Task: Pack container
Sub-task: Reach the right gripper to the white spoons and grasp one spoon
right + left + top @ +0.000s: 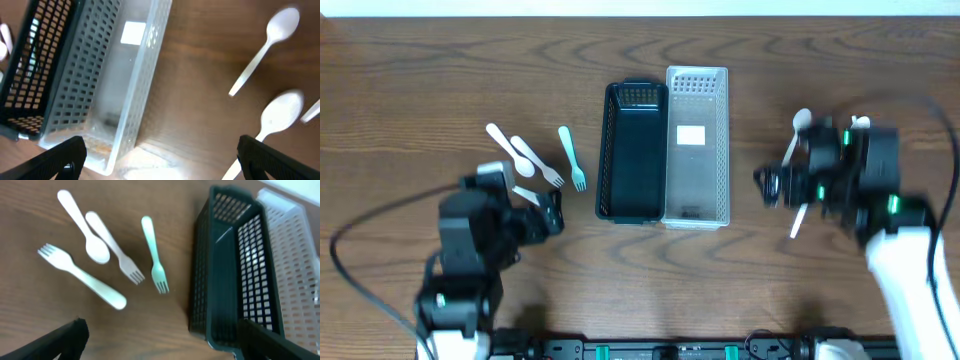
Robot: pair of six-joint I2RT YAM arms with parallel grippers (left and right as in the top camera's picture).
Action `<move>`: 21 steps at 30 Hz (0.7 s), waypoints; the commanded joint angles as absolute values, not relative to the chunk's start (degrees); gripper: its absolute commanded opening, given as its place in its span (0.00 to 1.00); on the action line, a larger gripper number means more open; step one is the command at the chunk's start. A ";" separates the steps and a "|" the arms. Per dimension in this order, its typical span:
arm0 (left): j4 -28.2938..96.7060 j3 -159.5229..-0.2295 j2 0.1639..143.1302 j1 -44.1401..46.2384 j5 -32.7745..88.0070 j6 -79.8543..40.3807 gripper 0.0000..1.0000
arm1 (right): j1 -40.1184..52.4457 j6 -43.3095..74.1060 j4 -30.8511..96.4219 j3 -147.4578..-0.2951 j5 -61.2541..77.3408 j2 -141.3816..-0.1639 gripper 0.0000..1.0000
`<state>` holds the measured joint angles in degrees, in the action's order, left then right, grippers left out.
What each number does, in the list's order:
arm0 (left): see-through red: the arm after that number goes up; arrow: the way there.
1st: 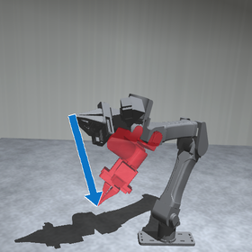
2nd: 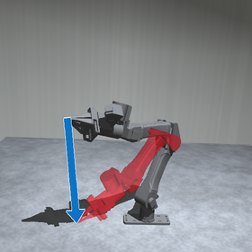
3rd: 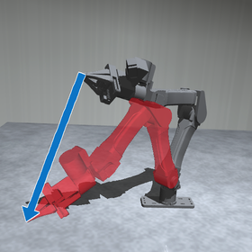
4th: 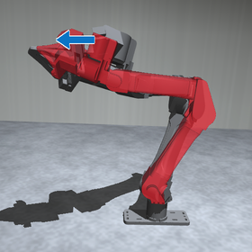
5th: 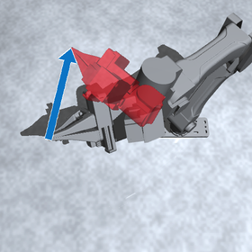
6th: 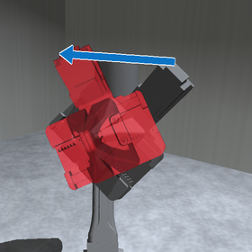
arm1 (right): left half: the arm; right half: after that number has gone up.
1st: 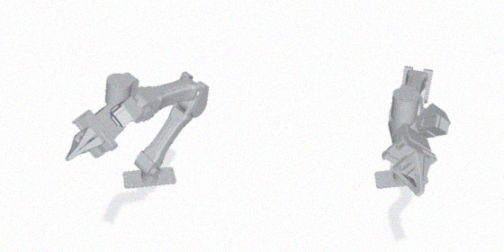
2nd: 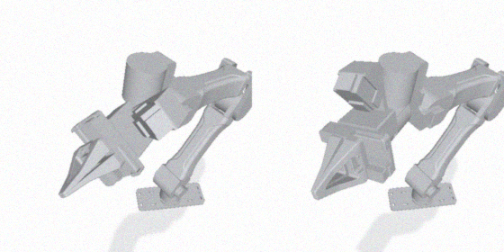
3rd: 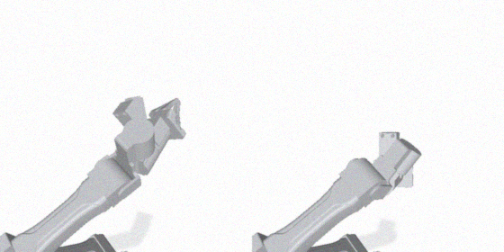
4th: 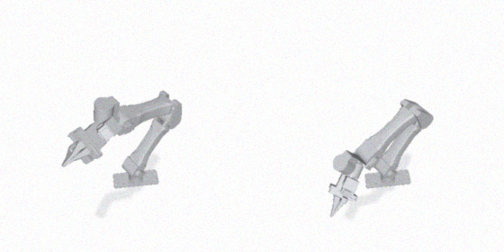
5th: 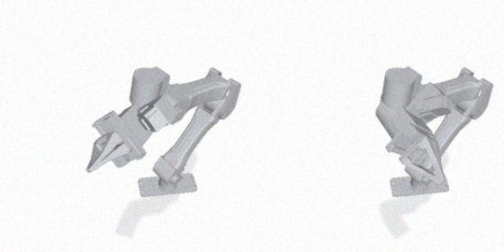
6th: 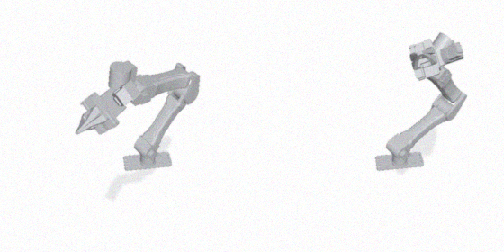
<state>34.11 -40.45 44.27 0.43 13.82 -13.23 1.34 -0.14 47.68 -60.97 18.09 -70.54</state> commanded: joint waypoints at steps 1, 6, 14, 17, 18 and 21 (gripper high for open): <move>37.78 -49.01 52.80 0.21 14.55 -10.13 0.98 | 0.67 -4.05 51.40 -72.14 18.59 -78.67 0.99; 44.38 -57.71 62.96 0.16 14.33 -4.58 0.98 | -0.30 -0.38 53.87 -77.73 15.46 -85.71 0.99; 48.58 -58.63 66.67 0.16 9.28 -1.69 0.98 | -4.62 20.21 60.97 -77.32 -3.01 -94.35 0.85; 49.25 -58.63 66.65 0.16 6.31 -1.69 0.98 | -5.54 21.37 61.08 -76.71 -3.01 -97.78 0.84; 49.41 -58.63 66.65 0.16 6.07 -1.69 0.98 | -5.76 21.93 61.08 -76.62 -3.03 -98.94 0.82; 49.47 -58.63 66.65 0.16 6.07 -1.72 0.98 | -6.42 22.79 60.90 -76.53 -3.01 -102.30 0.70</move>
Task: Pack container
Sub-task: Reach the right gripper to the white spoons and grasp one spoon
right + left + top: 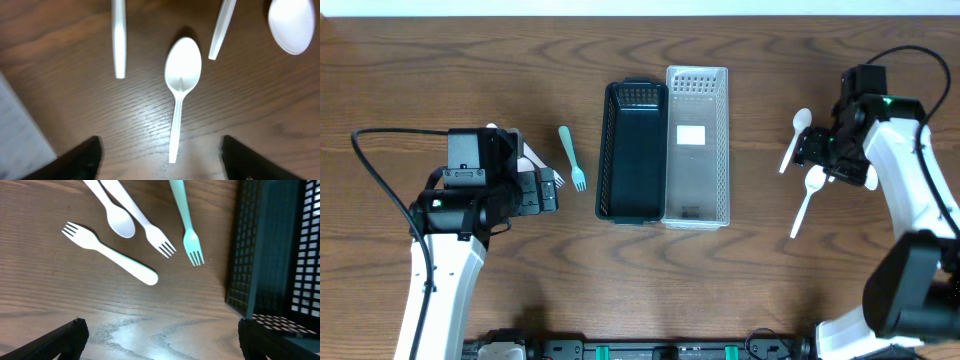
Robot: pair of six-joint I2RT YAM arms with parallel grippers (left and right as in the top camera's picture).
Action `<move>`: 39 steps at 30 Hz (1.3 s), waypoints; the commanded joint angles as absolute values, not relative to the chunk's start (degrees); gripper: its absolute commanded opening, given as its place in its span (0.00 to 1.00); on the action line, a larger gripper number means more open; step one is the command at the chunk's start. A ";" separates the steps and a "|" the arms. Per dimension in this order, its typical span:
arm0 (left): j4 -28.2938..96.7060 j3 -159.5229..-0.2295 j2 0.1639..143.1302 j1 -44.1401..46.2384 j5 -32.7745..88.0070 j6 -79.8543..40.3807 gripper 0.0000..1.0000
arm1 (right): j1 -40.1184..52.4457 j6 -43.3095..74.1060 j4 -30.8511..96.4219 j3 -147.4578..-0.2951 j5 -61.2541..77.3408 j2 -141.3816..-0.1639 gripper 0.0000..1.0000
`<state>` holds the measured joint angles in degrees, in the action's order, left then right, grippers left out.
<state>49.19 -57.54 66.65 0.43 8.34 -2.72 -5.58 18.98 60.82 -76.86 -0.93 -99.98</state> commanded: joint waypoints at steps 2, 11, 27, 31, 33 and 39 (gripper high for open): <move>49.47 -58.63 66.65 0.16 6.07 -1.72 0.98 | -6.81 23.68 61.10 -76.51 -3.03 -104.62 0.62; 49.47 -58.63 66.65 0.16 6.07 -1.72 0.98 | -6.96 26.11 58.92 -75.59 -3.09 -112.53 0.55; 49.47 -58.63 66.65 0.16 6.07 -1.72 0.98 | -6.94 26.15 49.43 -66.22 -4.47 -114.78 0.27; 49.47 -58.63 66.65 0.16 6.07 -1.72 0.98 | -6.96 26.13 48.84 -66.32 -4.47 -114.72 0.13; 49.47 -58.63 66.65 0.16 6.07 -1.72 0.98 | -6.96 26.11 49.06 -66.98 -4.47 -114.65 0.08; 49.47 -58.63 66.65 0.16 6.07 -1.72 0.98 | -6.76 26.09 55.05 -71.68 -3.90 -110.65 0.01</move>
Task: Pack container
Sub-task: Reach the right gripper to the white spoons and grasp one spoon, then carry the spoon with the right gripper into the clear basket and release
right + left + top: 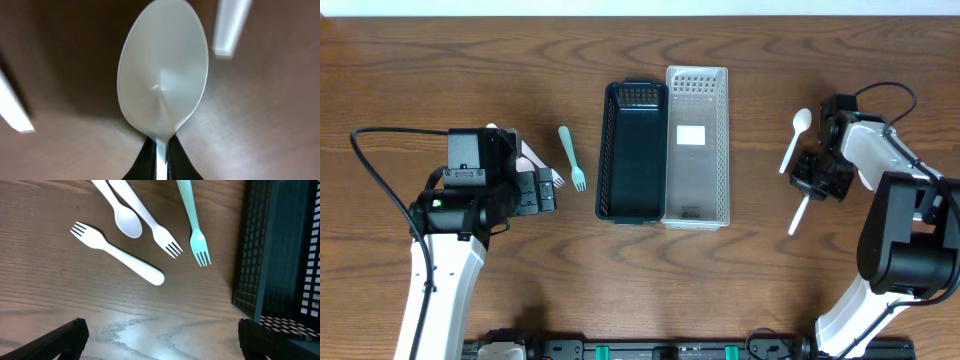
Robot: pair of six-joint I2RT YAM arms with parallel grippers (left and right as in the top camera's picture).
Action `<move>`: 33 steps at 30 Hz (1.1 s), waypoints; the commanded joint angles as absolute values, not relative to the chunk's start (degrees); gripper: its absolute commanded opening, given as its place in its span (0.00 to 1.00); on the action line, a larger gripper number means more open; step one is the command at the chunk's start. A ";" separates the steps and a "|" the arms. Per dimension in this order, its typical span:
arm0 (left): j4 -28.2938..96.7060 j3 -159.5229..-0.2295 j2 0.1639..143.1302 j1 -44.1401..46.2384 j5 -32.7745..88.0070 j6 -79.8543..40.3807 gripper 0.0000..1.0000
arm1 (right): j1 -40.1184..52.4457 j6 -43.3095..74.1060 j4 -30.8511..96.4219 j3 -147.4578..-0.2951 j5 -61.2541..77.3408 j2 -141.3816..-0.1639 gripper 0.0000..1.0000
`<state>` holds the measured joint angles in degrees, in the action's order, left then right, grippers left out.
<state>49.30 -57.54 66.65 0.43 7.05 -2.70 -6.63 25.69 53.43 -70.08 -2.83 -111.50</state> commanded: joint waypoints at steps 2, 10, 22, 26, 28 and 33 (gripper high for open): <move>49.47 -58.63 66.65 0.16 6.07 -1.72 0.98 | -6.15 24.60 57.04 -74.06 -2.83 -107.24 0.01; 49.47 -58.63 66.65 0.16 6.07 -1.72 0.98 | 1.37 20.78 58.33 -82.17 5.23 -89.86 0.04; 49.47 -58.63 66.65 0.16 6.07 -1.72 0.98 | 19.88 31.70 46.50 -80.01 0.69 -92.47 0.02; 49.47 -58.63 66.65 0.16 6.07 -1.72 0.98 | 22.04 32.14 43.86 -80.01 2.74 -100.51 0.01; 49.47 -58.63 66.65 0.16 6.07 -1.72 0.98 | 22.70 32.16 43.48 -80.01 4.93 -103.42 0.04; 49.47 -58.63 66.65 0.16 6.07 -1.72 0.98 | 23.51 32.08 40.53 -80.14 11.49 -106.67 0.53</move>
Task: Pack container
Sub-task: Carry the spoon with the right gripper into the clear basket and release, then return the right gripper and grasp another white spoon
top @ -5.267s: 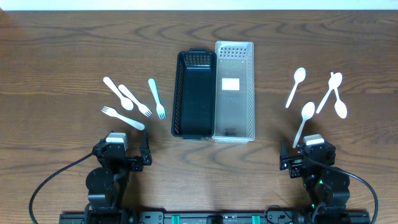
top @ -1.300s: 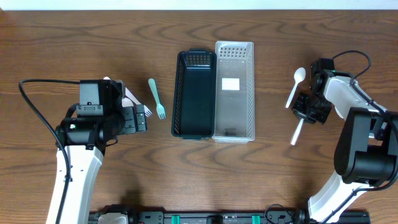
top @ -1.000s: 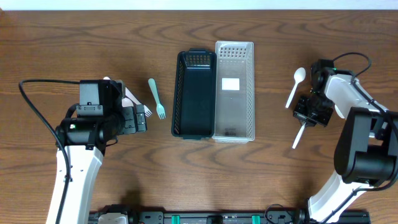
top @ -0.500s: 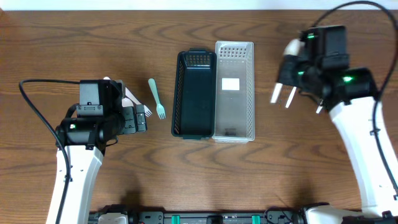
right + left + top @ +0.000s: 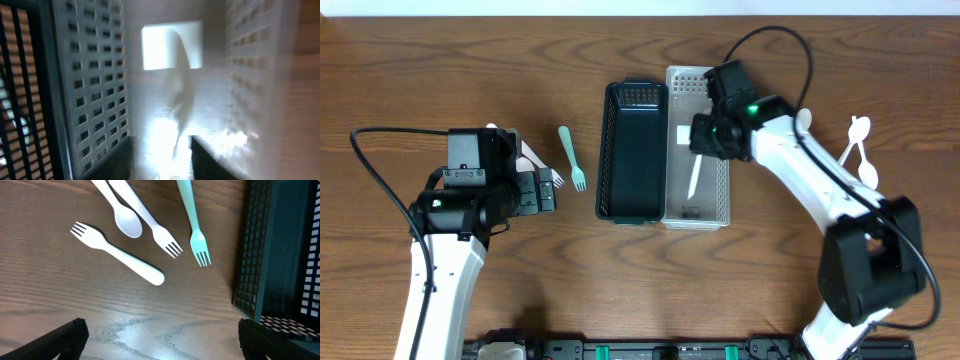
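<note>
A white plastic spoon is inside the white mesh basket, its bowl over the label. My right gripper hangs over that basket. Its fingers stand apart on either side of the spoon's handle, so it is open. The black mesh basket stands against the white one on its left. My left gripper is open above bare table. Just beyond it lie a white fork, a white spoon, a second white fork and a teal fork.
More white spoons lie at the table's right, and another shows beside my right arm. The black basket's wall is close on the right of my left gripper. Cables trail from both arms.
My right gripper was shut on a spoon's handle at the table's right. Now it is open over the white basket and the spoon is inside. The left arm has not moved.
Both arms started low near the front. The left gripper then hovered open by the forks, the right open over the spoons. The right shut on one spoon's handle, and that spoon is now in the white basket.
</note>
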Robot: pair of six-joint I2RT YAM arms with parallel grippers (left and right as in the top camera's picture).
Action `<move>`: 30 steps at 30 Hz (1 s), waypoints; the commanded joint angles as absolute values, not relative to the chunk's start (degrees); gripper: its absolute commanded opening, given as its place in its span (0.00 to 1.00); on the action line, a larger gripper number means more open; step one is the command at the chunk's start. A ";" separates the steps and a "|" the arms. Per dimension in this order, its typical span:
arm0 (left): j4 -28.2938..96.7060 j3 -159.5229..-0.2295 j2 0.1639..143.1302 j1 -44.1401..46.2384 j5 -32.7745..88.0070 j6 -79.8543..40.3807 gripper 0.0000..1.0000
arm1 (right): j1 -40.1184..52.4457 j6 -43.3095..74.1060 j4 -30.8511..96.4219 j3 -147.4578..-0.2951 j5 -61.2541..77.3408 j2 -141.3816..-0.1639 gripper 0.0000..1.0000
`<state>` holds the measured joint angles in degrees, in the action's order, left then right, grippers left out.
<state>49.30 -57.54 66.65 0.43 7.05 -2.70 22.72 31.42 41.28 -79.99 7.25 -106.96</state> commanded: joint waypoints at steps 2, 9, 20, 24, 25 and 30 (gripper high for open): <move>49.47 -58.63 66.65 0.16 6.07 -1.72 0.98 | 23.20 31.53 40.77 -81.17 12.34 -105.34 0.59; 49.47 -58.63 66.65 0.16 6.07 -1.72 0.98 | 17.63 28.67 43.05 -83.96 6.55 -94.37 0.55; 49.47 -58.63 66.65 0.16 6.09 -1.72 0.98 | 1.39 33.45 52.21 -82.15 -9.85 -98.08 0.51; 49.47 -58.63 66.65 0.16 6.07 -1.72 0.98 | -0.84 35.79 49.67 -82.15 -8.69 -104.38 0.50; 49.47 -58.63 66.65 0.16 6.07 -1.72 0.98 | -1.23 35.79 48.34 -82.17 -7.68 -106.15 0.50; 49.47 -58.63 66.65 0.16 6.07 -1.72 0.98 | -1.87 36.27 43.35 -82.17 -5.78 -111.77 0.49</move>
